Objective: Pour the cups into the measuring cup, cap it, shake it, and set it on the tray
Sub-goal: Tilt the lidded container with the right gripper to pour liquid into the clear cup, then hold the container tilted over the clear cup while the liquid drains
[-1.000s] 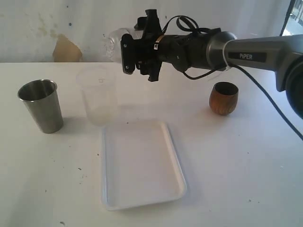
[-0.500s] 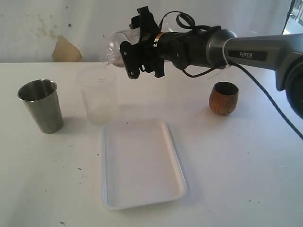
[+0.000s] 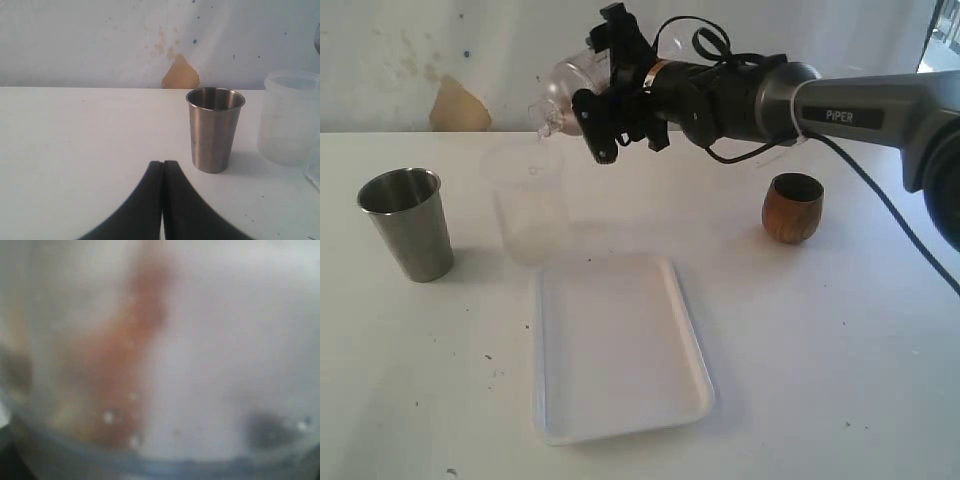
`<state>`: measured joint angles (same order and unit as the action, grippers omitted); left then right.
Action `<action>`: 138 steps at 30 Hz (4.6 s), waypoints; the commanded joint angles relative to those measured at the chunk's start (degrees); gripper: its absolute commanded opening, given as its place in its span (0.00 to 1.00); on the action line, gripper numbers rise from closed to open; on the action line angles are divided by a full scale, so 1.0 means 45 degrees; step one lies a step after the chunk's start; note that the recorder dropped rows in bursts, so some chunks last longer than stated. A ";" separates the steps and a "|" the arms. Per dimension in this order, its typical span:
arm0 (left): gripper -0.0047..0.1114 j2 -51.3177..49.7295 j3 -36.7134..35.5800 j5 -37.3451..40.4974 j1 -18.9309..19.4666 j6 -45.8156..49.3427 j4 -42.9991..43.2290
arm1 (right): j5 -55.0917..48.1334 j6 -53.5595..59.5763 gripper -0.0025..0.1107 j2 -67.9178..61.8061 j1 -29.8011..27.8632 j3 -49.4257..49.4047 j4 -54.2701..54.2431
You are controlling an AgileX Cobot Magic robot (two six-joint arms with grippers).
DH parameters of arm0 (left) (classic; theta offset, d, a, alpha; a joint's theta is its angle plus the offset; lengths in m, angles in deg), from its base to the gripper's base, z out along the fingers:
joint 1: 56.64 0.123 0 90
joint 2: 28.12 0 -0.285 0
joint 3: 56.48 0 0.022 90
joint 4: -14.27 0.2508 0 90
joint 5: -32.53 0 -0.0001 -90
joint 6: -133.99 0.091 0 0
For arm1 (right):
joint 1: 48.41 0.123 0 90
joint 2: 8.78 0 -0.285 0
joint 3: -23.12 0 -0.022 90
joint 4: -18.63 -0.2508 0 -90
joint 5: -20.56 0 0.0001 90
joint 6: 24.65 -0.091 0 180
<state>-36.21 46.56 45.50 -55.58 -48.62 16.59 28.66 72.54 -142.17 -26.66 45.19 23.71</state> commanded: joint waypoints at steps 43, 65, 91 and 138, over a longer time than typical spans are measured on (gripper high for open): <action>0.04 0.0068 -0.0056 -0.0103 -0.0041 -0.0012 -0.0078 | 0.2512 0.2412 0.02 0.0191 0.0010 0.0193 -0.0037; 0.04 0.0068 -0.0056 -0.0103 -0.0041 -0.0012 -0.0078 | 0.2598 0.2362 0.02 -0.0531 -0.0018 0.0374 -0.1128; 0.04 0.0068 -0.0056 -0.0128 -0.0041 -0.0012 -0.0078 | 0.2914 0.4661 0.02 -0.1085 -0.0018 0.1176 -0.1829; 0.04 0.0068 -0.0056 -0.0159 -0.0041 -0.0012 -0.0078 | 0.4711 0.5253 0.02 -0.1085 0.0081 0.1176 -0.1708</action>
<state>-36.21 46.56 45.40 -55.58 -48.62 16.59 46.80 95.94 -147.73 -26.17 49.89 16.05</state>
